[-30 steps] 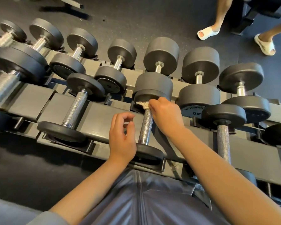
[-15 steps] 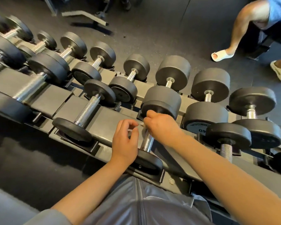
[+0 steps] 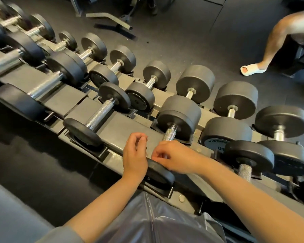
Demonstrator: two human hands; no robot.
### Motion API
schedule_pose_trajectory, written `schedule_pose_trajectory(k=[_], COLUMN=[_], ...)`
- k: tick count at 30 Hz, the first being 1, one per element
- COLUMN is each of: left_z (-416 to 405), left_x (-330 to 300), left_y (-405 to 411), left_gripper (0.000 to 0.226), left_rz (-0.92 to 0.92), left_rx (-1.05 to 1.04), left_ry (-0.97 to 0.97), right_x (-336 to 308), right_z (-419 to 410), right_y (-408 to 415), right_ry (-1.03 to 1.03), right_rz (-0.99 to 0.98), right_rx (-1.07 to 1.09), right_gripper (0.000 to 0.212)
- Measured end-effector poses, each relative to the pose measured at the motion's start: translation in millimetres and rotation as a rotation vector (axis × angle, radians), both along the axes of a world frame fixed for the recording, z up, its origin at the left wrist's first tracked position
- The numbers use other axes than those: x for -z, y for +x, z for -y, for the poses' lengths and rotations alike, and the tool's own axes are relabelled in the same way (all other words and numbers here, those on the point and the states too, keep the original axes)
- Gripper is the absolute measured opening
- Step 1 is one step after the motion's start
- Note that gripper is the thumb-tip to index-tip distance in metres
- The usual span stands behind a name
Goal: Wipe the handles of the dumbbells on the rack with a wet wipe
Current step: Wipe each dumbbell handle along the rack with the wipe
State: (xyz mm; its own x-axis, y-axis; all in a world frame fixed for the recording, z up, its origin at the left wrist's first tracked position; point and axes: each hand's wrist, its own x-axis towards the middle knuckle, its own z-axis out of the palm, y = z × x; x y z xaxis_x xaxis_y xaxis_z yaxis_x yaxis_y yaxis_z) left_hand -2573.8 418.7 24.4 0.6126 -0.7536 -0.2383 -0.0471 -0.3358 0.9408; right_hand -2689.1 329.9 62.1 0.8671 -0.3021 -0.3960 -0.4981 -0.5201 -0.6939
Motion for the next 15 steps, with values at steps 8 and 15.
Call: schedule_pose_trajectory(k=[8, 15], left_z=[0.1, 0.6], left_x=[2.7, 2.7], left_y=[-4.1, -6.0], left_gripper=[0.027, 0.030], left_rz=[0.020, 0.049], left_rx=[-0.066, -0.061], left_ry=[0.012, -0.026], right_x=[5.2, 13.6], right_z=[29.4, 38.3], right_y=[7.9, 10.8], right_ry=[-0.536, -0.424], right_rz=[-0.162, -0.179], right_rx=[-0.047, 0.101], right_gripper=[0.031, 0.016])
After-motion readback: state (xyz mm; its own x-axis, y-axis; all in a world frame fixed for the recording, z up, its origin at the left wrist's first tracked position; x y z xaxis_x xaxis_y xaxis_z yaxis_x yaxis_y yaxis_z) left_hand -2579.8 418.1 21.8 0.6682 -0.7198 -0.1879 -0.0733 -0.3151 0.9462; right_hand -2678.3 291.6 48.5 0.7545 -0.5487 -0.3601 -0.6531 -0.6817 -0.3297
